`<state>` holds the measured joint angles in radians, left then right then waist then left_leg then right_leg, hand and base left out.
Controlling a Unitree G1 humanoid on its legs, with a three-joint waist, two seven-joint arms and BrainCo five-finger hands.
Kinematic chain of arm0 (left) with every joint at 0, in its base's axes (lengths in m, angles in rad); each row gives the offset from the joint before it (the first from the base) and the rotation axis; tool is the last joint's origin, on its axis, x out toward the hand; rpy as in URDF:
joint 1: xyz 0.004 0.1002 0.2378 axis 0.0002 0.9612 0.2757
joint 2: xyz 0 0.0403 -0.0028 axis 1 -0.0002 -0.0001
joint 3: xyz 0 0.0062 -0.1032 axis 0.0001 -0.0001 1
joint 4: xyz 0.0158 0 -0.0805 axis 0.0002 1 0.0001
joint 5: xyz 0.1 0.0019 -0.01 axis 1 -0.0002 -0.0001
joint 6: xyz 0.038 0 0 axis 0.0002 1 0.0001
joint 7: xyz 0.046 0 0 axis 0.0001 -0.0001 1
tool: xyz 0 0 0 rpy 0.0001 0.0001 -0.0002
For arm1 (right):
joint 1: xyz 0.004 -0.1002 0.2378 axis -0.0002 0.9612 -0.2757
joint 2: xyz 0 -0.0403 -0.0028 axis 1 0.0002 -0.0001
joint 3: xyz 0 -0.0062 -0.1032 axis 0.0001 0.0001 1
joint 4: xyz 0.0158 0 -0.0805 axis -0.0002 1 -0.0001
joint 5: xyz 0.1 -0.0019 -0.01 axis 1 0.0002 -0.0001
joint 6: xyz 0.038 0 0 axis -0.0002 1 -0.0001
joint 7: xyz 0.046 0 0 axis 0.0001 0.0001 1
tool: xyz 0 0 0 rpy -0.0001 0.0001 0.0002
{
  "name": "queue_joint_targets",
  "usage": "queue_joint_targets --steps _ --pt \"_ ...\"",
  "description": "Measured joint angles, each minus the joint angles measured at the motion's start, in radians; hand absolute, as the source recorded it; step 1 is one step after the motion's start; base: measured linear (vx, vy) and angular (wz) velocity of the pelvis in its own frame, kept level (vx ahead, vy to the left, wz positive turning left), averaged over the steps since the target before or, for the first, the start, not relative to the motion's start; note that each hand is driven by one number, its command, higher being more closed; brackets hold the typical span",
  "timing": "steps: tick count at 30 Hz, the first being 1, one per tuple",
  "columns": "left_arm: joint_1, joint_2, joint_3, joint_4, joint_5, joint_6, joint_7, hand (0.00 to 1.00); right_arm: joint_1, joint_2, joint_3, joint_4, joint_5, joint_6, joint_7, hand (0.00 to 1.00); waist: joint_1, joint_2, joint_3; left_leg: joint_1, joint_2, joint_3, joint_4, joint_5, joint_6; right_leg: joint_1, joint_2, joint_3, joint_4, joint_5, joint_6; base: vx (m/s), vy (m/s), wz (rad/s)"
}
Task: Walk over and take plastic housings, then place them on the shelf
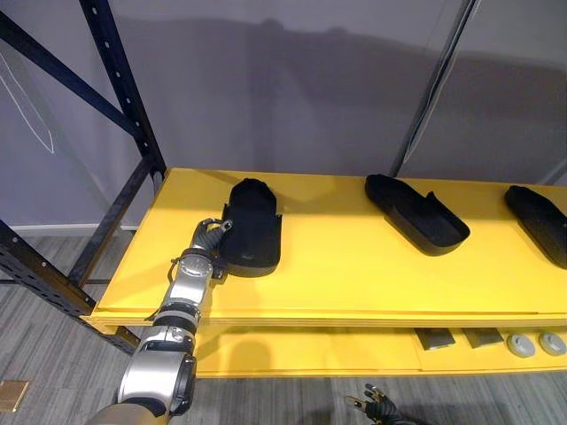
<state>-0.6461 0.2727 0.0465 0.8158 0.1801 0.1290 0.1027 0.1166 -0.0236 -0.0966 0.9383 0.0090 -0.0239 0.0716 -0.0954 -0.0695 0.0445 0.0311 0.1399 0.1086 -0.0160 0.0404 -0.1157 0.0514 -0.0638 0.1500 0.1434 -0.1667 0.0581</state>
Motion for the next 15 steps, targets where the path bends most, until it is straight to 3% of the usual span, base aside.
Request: queue_joint_targets --steps 9,11,15 --pt "0.0 0.006 -0.012 -0.024 -0.021 -0.008 0.031 0.0 -0.004 -0.001 0.0 0.016 0.008 -0.018 0.0 0.0 0.001 -0.002 0.001 0.0 -0.002 -0.003 0.0 -0.001 0.002 0.005 -0.002 -0.002 -0.009 0.001 -0.001 0.0 0.001 0.0" --pt "0.016 0.003 -0.01 -0.105 -0.023 -0.008 0.056 0.0 -0.004 -0.001 0.0 0.017 0.015 -0.019 0.0 0.0 0.002 -0.006 0.004 0.0 -0.002 -0.006 0.001 -0.002 0.003 0.009 -0.003 -0.005 -0.01 0.001 -0.001 -0.01 0.012 0.05" --pt "0.161 -0.042 0.0 -0.493 -0.032 -0.043 0.127 0.0 -0.002 -0.002 -0.001 0.014 0.017 -0.019 0.0 0.0 0.006 -0.008 0.011 -0.009 -0.001 -0.016 0.04 -0.026 0.001 0.025 -0.003 0.005 -0.014 0.002 -0.003 0.0 0.007 0.03"
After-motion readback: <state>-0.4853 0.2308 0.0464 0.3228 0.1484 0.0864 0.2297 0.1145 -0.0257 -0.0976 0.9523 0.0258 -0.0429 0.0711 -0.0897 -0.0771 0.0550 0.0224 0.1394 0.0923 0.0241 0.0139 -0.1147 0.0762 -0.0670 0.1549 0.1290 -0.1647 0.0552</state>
